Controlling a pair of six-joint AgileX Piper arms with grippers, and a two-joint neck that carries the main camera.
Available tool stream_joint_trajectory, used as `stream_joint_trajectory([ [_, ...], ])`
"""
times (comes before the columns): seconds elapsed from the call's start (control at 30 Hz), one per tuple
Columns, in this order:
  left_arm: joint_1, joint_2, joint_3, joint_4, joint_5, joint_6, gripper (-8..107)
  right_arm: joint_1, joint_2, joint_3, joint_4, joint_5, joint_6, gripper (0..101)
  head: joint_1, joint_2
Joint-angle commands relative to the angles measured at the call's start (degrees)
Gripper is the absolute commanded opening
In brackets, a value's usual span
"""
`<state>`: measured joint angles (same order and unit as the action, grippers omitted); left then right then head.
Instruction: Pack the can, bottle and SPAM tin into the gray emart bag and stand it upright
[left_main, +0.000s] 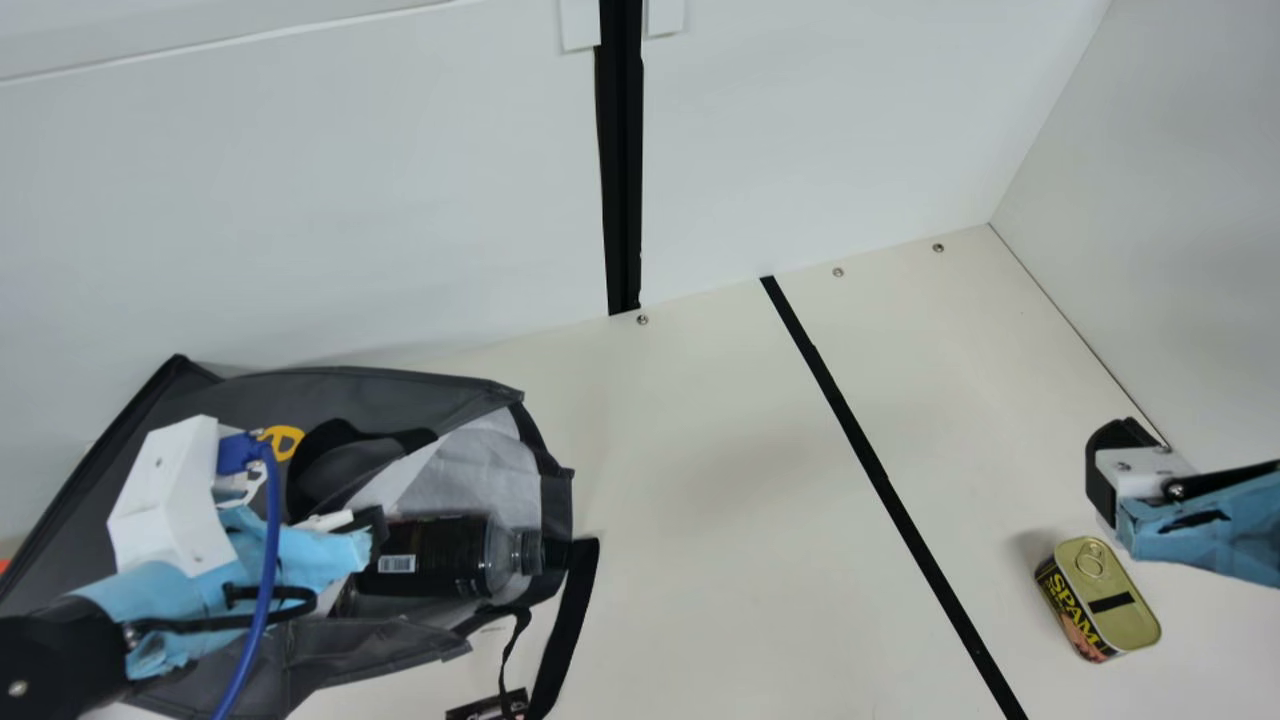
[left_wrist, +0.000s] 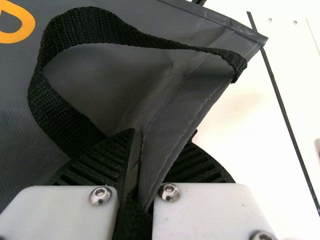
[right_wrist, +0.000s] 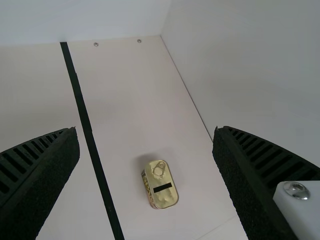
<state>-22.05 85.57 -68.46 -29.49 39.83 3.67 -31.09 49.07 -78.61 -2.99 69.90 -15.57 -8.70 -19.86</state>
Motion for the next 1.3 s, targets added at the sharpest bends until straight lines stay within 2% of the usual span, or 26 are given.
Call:
stream_joint_trajectory([
  [0.0, 0.00, 0.00, 0.00, 0.00, 0.00, 0.00, -8, -0.49, 0.04, 0.35, 0.33, 0.00, 0.03, 95, -1.30, -0.14],
  [0.37, 0.00, 0.00, 0.00, 0.00, 0.00, 0.00, -8, -3.34, 0.79, 3.22, 1.70, 0.00, -0.24, 95, -1.30, -0.14],
  [0.57, 0.00, 0.00, 0.00, 0.00, 0.00, 0.00, -8, -5.02, 1.23, 5.48, 2.24, 0.00, -2.55, 95, -1.30, -0.14],
  [0.87, 0.00, 0.00, 0.00, 0.00, 0.00, 0.00, -8, -7.89, 3.01, 7.91, 4.26, 0.00, -8.95, 95, -1.30, -0.14],
  [1.27, 0.00, 0.00, 0.00, 0.00, 0.00, 0.00, -8, -13.29, 6.64, 10.25, 9.36, 0.00, -20.72, 95, -1.30, -0.14],
])
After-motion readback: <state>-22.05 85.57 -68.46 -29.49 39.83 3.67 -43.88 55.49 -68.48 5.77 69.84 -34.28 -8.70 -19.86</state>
